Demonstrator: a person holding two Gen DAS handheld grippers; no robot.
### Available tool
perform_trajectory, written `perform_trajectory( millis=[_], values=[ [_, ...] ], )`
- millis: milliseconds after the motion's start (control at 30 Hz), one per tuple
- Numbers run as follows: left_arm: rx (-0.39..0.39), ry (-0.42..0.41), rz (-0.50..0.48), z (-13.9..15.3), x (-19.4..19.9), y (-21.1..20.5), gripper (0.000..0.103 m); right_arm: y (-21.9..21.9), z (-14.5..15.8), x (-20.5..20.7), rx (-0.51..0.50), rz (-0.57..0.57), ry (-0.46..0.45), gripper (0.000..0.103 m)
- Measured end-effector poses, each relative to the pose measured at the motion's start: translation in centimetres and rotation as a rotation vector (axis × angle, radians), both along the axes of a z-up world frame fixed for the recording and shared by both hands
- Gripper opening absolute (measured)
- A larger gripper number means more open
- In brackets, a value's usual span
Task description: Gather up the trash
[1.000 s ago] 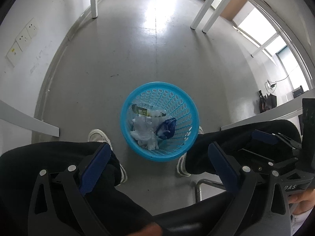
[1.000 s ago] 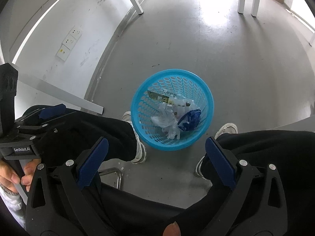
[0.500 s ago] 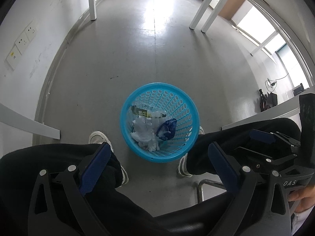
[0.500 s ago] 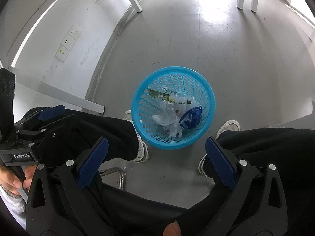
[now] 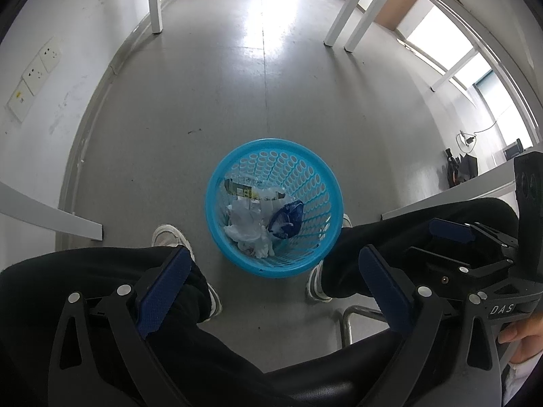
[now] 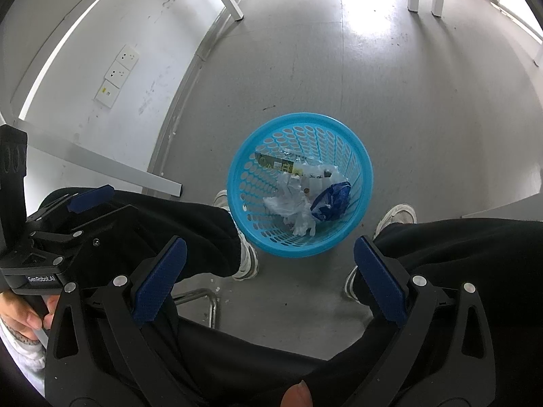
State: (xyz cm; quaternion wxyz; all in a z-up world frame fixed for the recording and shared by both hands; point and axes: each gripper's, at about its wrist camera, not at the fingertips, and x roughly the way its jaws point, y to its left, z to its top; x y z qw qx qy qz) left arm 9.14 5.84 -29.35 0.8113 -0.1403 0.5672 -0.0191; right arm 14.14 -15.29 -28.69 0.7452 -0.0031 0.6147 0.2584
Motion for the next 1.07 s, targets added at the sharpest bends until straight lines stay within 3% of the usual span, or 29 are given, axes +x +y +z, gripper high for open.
perform_trajectory(
  millis=[1067],
  values=[
    [-0.018,0.027,0.014,-0.60,-0.07,0.21,0.097,-0.12,0.09,0.17,0.001,0.000,0.002,0.094]
  ],
)
